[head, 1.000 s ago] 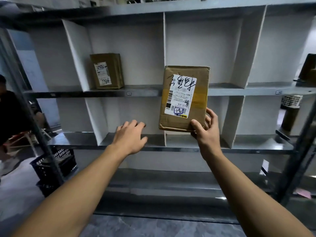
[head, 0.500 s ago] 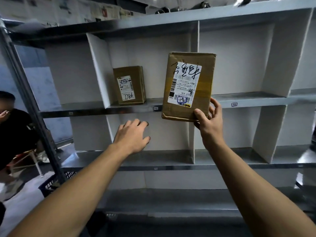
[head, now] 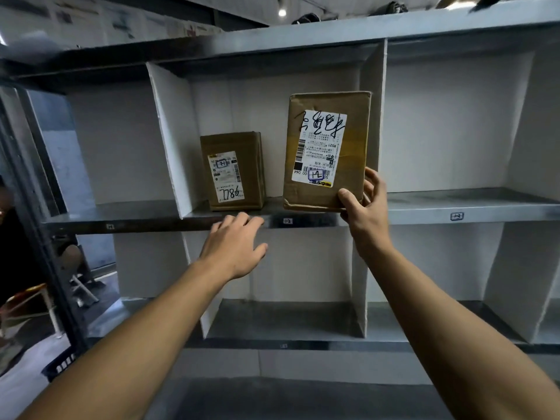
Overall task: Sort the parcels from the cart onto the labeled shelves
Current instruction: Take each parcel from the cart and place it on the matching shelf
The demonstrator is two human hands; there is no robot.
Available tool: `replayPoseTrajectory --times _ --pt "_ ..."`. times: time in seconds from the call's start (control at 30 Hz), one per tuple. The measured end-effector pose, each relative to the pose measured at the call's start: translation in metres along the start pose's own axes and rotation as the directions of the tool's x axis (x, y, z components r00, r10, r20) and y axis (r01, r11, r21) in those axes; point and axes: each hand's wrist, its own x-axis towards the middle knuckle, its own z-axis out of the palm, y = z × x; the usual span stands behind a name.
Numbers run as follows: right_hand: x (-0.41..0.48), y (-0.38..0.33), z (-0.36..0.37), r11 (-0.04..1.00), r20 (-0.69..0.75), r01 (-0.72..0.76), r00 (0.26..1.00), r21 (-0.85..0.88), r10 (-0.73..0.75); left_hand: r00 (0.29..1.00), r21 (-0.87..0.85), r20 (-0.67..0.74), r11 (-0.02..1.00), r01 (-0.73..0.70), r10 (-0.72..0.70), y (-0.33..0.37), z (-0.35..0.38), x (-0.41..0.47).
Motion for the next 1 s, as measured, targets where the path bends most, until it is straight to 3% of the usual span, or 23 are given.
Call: replayPoseTrajectory --times 0.5,0.73,1.0 --pt "0.102 0.082 0.002 0.964 0.026 -0.007 1.000 -0.264 0.015 0.996 -0.051 -0.085 0.998 0.025 -0.030 -0.019 0.044 0.088" --pt "0.118 0.089 0.001 0.894 0.096 -0.058 0.989 -0.443 0.111 0.997 -0.071 -0.079 0.997 0.008 -0.014 -0.017 0.062 0.108" --pt "0.125 0.090 0.012 0.884 0.062 -0.109 0.986 -0.455 0.154 0.996 -0.080 -0.085 0.997 0.008 -0.015 -0.019 0.070 0.114"
